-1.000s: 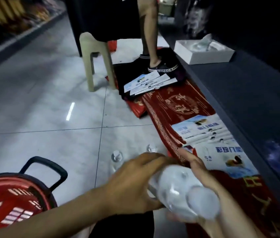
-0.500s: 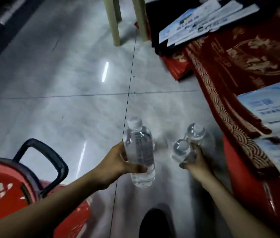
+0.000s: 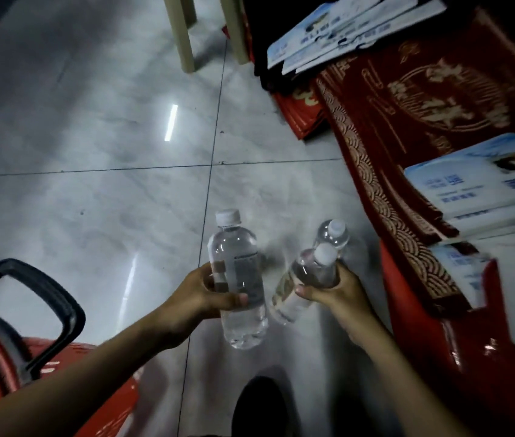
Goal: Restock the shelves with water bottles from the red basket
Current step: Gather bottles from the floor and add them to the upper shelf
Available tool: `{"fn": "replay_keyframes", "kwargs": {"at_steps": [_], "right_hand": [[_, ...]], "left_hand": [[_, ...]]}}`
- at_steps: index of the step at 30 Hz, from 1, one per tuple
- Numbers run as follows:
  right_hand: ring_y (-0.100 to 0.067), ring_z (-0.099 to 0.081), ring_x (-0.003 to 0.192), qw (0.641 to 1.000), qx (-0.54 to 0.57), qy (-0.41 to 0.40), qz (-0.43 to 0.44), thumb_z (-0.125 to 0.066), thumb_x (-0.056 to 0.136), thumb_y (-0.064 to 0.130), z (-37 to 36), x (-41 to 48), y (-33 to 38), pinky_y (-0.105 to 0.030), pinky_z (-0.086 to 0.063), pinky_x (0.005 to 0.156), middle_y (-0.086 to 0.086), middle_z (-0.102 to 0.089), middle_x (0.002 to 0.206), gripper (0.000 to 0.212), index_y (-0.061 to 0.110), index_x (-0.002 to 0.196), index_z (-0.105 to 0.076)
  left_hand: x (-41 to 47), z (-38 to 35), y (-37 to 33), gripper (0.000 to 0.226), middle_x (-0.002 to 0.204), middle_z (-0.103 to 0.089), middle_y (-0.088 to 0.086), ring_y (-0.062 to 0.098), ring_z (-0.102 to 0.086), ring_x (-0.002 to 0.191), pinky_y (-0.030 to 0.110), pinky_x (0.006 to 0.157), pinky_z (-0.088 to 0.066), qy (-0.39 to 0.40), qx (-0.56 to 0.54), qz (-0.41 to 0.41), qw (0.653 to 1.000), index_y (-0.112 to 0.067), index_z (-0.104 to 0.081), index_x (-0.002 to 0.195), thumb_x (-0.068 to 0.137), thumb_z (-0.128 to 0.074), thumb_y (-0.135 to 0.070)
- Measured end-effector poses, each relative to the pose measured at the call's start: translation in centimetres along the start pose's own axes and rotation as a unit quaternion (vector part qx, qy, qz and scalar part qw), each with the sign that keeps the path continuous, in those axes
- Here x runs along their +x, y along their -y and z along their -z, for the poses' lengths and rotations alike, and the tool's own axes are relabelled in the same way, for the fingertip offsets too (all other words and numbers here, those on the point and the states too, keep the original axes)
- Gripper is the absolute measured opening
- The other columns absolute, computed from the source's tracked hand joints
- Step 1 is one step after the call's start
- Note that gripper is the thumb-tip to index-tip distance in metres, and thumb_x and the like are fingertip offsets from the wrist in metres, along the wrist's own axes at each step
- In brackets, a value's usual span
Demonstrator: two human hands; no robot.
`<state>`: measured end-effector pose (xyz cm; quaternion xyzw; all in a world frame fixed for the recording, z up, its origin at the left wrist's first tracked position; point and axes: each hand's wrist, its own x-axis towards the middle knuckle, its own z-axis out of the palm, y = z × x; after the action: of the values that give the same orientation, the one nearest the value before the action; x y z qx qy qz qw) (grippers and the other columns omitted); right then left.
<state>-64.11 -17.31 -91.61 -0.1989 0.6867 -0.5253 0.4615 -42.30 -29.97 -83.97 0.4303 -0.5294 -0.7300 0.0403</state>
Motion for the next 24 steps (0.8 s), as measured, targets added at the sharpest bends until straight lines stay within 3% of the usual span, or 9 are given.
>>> {"fn": "replay_keyframes", "kwargs": {"at_steps": [2,6,8,10,13,16,19,22,24], "right_hand": [[-0.018,-0.070,0.102,0.998,0.042,0.036,0.025,-0.089,0.048,0.025,1.1,-2.8,4.2,-0.025,-0.056,0.081,-0.001,-0.075,0.107,0.065,0.027,0.110,-0.068],[-0.029,-0.065,0.110,0.984,0.164,0.031,0.063,-0.090,0.052,0.030,2.3,-8.8,12.5,-0.047,-0.049,0.093,-0.013,-0.069,0.119,0.084,0.012,0.128,-0.059],[-0.039,-0.063,0.112,0.975,0.201,0.012,0.093,-0.079,0.069,0.040,2.5,-12.6,16.7,-0.055,-0.051,0.092,-0.021,-0.066,0.123,0.067,0.008,0.126,-0.063],[-0.038,-0.066,0.110,0.975,0.192,-0.021,0.106,-0.067,0.078,0.052,2.8,-17.0,20.4,-0.048,-0.058,0.080,-0.019,-0.069,0.119,0.055,0.015,0.119,-0.069],[-0.030,-0.067,0.110,0.983,0.121,-0.062,0.123,-0.074,0.065,0.067,3.9,-24.3,25.2,-0.047,-0.055,0.087,-0.009,-0.072,0.117,0.072,0.023,0.121,-0.067],[-0.026,-0.070,0.106,0.979,0.055,-0.096,0.169,-0.096,0.044,0.045,5.6,-31.3,29.2,-0.049,-0.056,0.088,-0.001,-0.072,0.115,0.104,0.028,0.133,-0.045],[-0.018,-0.075,0.087,0.958,0.044,-0.159,0.233,-0.091,0.054,0.026,7.2,-37.3,32.5,-0.027,-0.059,0.063,0.003,-0.076,0.099,0.073,0.032,0.114,-0.052],[-0.022,-0.075,0.087,0.923,0.048,-0.259,0.280,-0.095,0.046,0.039,9.2,-42.4,35.9,-0.042,-0.059,0.073,-0.002,-0.076,0.099,0.061,0.034,0.098,-0.064],[-0.026,-0.073,0.093,0.893,0.063,-0.306,0.323,-0.091,0.043,0.043,10.7,-46.2,38.2,-0.047,-0.057,0.082,-0.005,-0.074,0.108,0.072,0.031,0.110,-0.065]], "left_hand": [[-1.5,-0.6,-2.5,0.071,0.124,-0.065,0.021,0.042,-0.061,0.115,0.053,0.093,-0.049,0.037,-0.025,-0.018,0.999,-0.012,-0.051,0.135,0.070,-0.079,-0.012],[-5.7,-2.3,-8.0,0.073,0.128,-0.061,0.025,0.044,-0.059,0.116,0.062,0.103,-0.041,0.082,-0.103,-0.073,0.988,-0.006,-0.053,0.131,0.063,-0.076,-0.017],[-8.3,-3.8,-11.0,0.078,0.128,-0.061,0.026,0.040,-0.062,0.112,0.058,0.099,-0.048,0.118,-0.148,-0.089,0.978,-0.006,-0.056,0.128,0.056,-0.082,-0.022],[-11.4,-6.0,-14.0,0.075,0.125,-0.063,0.025,0.038,-0.065,0.108,0.050,0.087,-0.056,0.160,-0.162,-0.105,0.968,-0.011,-0.065,0.120,0.051,-0.089,-0.029],[-15.9,-10.3,-17.9,0.087,0.113,-0.070,0.020,0.037,-0.069,0.100,0.048,0.080,-0.058,0.192,-0.145,-0.144,0.960,-0.010,-0.067,0.115,0.039,-0.097,-0.042],[-19.9,-15.3,-21.6,0.099,0.115,-0.069,0.022,0.040,-0.068,0.103,0.045,0.078,-0.059,0.226,-0.118,-0.220,0.942,-0.010,-0.059,0.123,0.039,-0.096,-0.045],[-22.9,-19.9,-24.6,0.084,0.114,-0.070,0.022,0.037,-0.070,0.098,0.044,0.078,-0.058,0.249,-0.134,-0.272,0.920,-0.010,-0.060,0.122,0.047,-0.093,-0.033],[-25.4,-24.6,-28.2,0.071,0.112,-0.070,0.023,0.037,-0.070,0.096,0.045,0.083,-0.055,0.280,-0.125,-0.320,0.896,-0.006,-0.062,0.119,0.056,-0.089,-0.024],[-27.4,-27.9,-31.0,0.069,0.108,-0.072,0.021,0.032,-0.071,0.092,0.039,0.079,-0.056,0.305,-0.118,-0.364,0.872,-0.003,-0.065,0.113,0.052,-0.090,-0.021]]}}
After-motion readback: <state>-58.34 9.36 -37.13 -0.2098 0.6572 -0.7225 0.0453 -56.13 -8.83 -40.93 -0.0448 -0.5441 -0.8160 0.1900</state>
